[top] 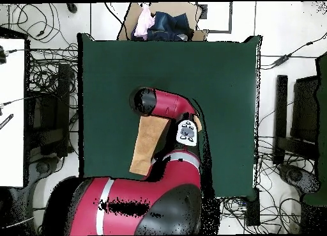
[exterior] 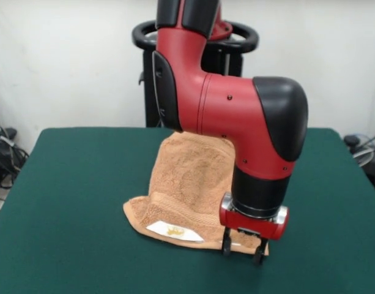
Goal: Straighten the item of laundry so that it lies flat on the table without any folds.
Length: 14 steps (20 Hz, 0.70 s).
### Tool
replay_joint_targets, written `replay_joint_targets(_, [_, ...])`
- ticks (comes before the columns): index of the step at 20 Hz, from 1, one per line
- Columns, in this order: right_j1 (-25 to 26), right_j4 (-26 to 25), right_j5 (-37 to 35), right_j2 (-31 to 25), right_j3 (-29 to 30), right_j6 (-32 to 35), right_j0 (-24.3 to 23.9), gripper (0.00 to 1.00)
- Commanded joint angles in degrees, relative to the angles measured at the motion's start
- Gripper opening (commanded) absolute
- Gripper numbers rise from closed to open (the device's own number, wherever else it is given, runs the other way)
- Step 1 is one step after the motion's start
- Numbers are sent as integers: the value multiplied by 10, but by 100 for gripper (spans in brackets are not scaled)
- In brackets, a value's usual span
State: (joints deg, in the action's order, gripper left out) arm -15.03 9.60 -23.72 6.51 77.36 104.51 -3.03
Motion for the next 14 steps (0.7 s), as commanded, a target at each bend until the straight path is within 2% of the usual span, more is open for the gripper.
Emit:
replay_joint_targets(1, [-6,21,-141,-55,21,81,16,100])
replay_joint_targets(4, [-15,21,-155,-52,23,87,22,100])
replay_joint_targets(8, [-8,20,-124,-62,35,88,19,100])
replay_joint_targets(14, [13,23,-116,-68,15,93,22,100])
